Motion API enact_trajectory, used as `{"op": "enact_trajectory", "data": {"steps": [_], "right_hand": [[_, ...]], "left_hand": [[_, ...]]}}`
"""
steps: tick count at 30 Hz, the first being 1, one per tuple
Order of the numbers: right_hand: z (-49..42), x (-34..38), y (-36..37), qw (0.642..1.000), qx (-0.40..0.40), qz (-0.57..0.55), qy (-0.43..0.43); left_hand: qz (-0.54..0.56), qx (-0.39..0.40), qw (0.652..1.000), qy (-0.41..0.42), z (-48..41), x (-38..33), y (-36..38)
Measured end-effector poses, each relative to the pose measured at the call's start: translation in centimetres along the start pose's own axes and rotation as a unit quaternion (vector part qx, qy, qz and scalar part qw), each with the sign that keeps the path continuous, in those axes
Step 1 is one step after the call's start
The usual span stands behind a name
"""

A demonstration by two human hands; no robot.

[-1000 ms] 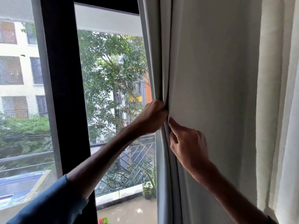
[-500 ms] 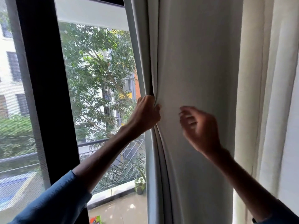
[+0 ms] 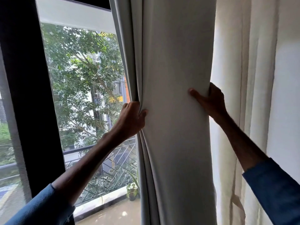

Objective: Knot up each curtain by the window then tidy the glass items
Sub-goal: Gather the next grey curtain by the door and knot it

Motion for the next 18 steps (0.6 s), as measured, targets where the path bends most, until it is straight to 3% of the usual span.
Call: {"op": "enact_trajectory", "data": {"steps": [3,8,11,14,18], "right_hand": [[-0.2,2.4,-0.4,0.998,-0.053,0.006,-0.038],[1.4,6.1,-2.1,0.958,-0.178,0.162,-0.153],[2.3,7.7,-2.4,0.934,-0.198,0.227,-0.191],[2.3,9.8,-1.6,0.924,-0.169,0.262,-0.222],[3.0,14.9,0.3,0.924,-0.149,0.21,-0.283]], "left_hand": [[-0.005,0.003,1.0,0.002,-0.1,0.5,-0.1],[-0.008,0.003,1.0,-0.023,-0.4,2.2,-0.4],[-0.014,-0.009,1.0,-0.002,-0.1,2.0,-0.8],[-0.009,-0.014,1.0,0.014,-0.1,1.9,-0.6],[-0.011,-0.014,1.0,0.021,-0.3,1.5,0.1]]}}
Point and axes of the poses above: each hand's wrist, its own z-axis away from the middle knuckle, its own y-axis out of the palm, x = y × z, the point moved 10 cm from there along -z, towards the middle knuckle, and after that the axes turned 10 degrees about -y, right-handed, at the moved point
